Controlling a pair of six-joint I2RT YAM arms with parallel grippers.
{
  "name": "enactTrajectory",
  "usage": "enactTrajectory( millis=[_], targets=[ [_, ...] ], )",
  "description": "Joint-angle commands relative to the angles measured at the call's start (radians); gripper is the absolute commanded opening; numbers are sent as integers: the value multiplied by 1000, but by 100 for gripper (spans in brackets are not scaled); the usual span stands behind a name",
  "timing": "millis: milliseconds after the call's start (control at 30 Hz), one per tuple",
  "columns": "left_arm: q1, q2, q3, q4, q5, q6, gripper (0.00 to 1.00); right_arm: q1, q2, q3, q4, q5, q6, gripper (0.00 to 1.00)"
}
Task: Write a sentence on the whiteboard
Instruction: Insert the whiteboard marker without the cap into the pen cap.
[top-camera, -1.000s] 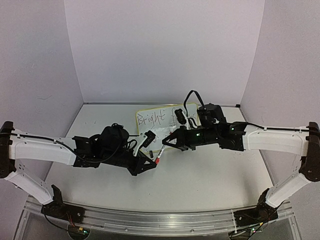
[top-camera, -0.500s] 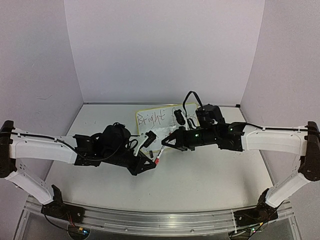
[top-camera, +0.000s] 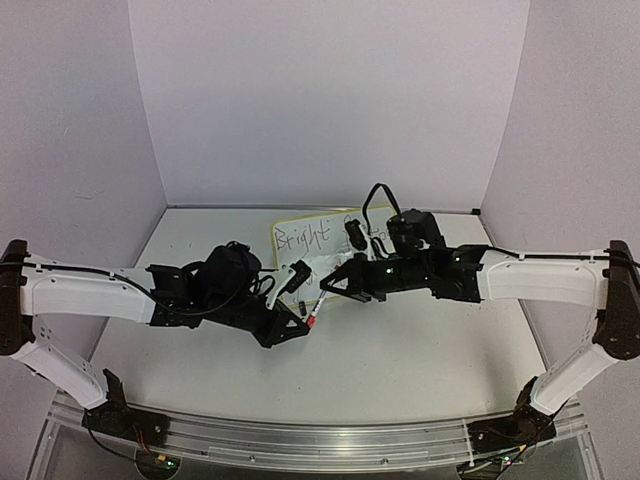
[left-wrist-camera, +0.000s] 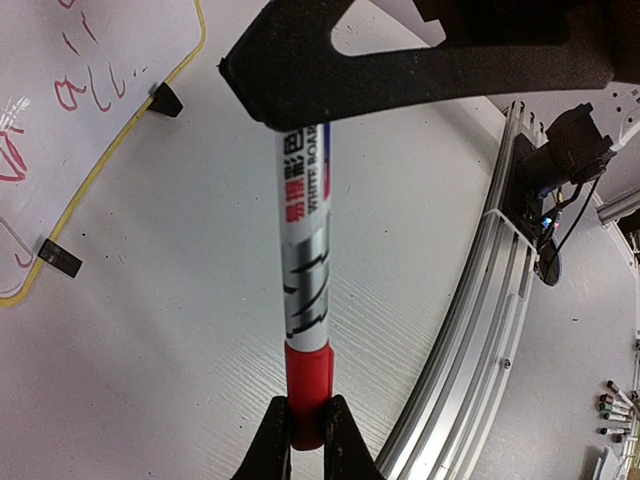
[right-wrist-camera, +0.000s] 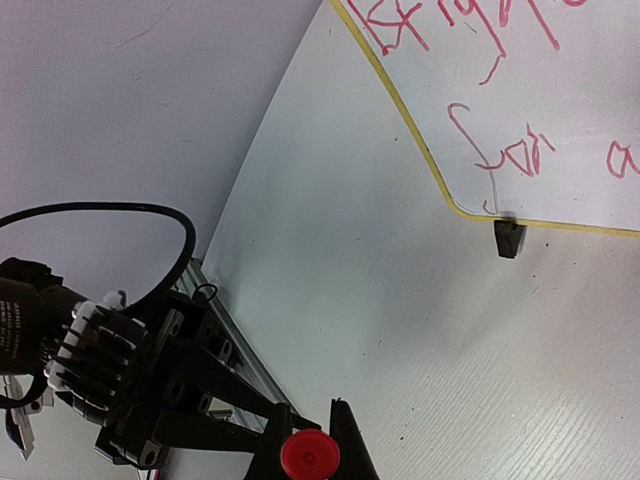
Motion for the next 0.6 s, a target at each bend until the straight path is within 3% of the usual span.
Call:
enactTrajectory(
  millis=[0,200,400,567],
  targets=[
    [34,-4,150,306,-23,22,0,78,53,-3,-97,-119,25,0],
    [45,7,149,281,-10,19,3,75,12,-32,-107,26,64,0],
    [101,-34,104,129,-10,12,50,-19,-91,-114,-172,189,109,0],
    [187,-126,39,2,-20,4,69,-157,-161,-192,-225,212,89,0]
  ],
)
